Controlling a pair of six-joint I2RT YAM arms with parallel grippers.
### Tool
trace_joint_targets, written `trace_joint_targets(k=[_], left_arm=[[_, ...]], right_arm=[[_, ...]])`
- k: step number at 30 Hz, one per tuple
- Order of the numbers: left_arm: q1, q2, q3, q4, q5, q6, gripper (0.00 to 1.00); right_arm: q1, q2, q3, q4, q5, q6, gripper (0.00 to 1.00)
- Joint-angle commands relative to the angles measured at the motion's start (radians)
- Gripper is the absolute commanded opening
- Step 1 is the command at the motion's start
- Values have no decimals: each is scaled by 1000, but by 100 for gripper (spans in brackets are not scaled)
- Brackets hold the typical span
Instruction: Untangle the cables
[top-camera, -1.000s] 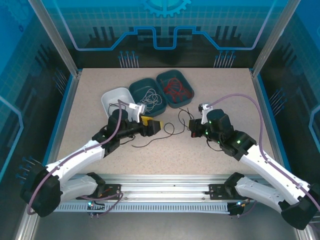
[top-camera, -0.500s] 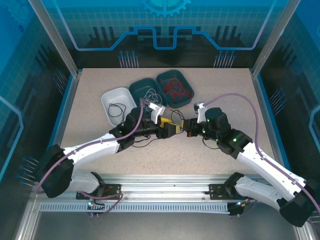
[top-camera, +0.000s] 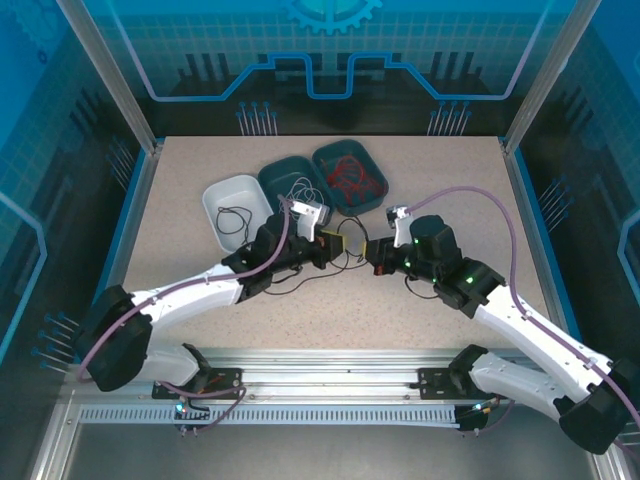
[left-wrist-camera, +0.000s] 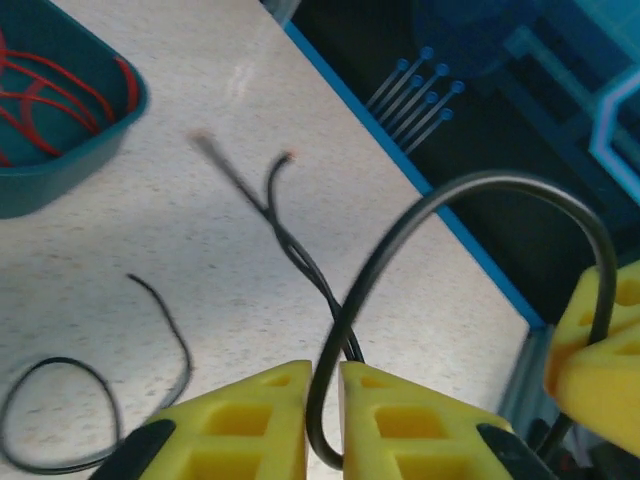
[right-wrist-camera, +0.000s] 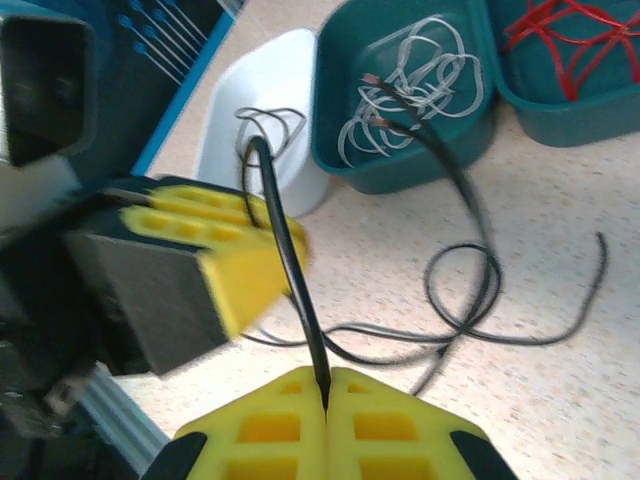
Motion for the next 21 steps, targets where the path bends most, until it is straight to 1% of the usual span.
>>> trace_joint_targets(k=[1,5,8,9,11,14,15,16,17,18,19,21], left_arm=[[-4,-83,50,-145,-140,126,12],[-4,-153,64,-255,-211,199,8],[-4,-202,64,-300,-238,224,5],[-4,-215,65,-311,-240,228,5],[-4,-233,71,-337,-228,237,5],[-4,-243,89,-370,-206,239,5],[-4,-242,95,-379,-203,236,5],[-5,-242,102,-391,-208,234,5],[-4,-242,112,-410,-224,231,5],[-4,-243,123,-428,-247,231,5],[-3,-242,137,-451,-276,232,5],[-2,-249,159,-491,-332,242,4]], right_arm=[[-11,-23,49,-132,128,-40,0],[-10,-19,108,-251,274,-45,0],[-10,-13,120,-287,331,-45,0],[-10,-14,120,-285,330,-47,0],[-10,-8,119,-255,289,-57,0],[-10,18,119,-177,163,-72,0],[-11,31,121,-153,113,-77,5],[-10,48,126,-130,62,-83,17],[-10,66,136,-119,24,-87,34],[-10,81,145,-117,6,-88,44],[-10,95,157,-121,1,-91,50],[-10,111,170,-132,9,-97,60]])
